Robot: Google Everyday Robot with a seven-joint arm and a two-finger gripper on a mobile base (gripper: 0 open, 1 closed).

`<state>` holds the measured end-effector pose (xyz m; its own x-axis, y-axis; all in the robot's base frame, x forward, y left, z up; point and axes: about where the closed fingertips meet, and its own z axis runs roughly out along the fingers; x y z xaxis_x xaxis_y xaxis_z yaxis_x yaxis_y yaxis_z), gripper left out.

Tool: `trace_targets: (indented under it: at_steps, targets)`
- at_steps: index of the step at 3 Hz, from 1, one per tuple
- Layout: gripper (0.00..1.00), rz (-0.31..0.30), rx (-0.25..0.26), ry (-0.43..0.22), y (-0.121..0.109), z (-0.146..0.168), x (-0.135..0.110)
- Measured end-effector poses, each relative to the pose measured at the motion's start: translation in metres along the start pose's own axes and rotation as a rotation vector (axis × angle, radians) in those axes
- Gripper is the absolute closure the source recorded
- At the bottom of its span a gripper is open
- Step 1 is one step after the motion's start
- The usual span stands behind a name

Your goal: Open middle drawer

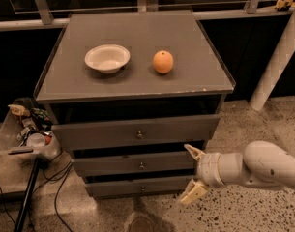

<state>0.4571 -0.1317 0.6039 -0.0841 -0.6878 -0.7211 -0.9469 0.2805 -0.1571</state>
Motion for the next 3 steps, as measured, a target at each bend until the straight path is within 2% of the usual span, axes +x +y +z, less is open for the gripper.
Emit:
trace_targets:
  at_steps: [1, 2, 3]
  targets:
    - [0.0, 0.001, 0.044, -0.054, -0.003, 0.022, 0.012]
    - [0.0, 0.001, 0.044, -0.054, -0.003, 0.022, 0.012]
    - [0.0, 0.018, 0.017, -0.05, -0.001, 0.033, 0.012]
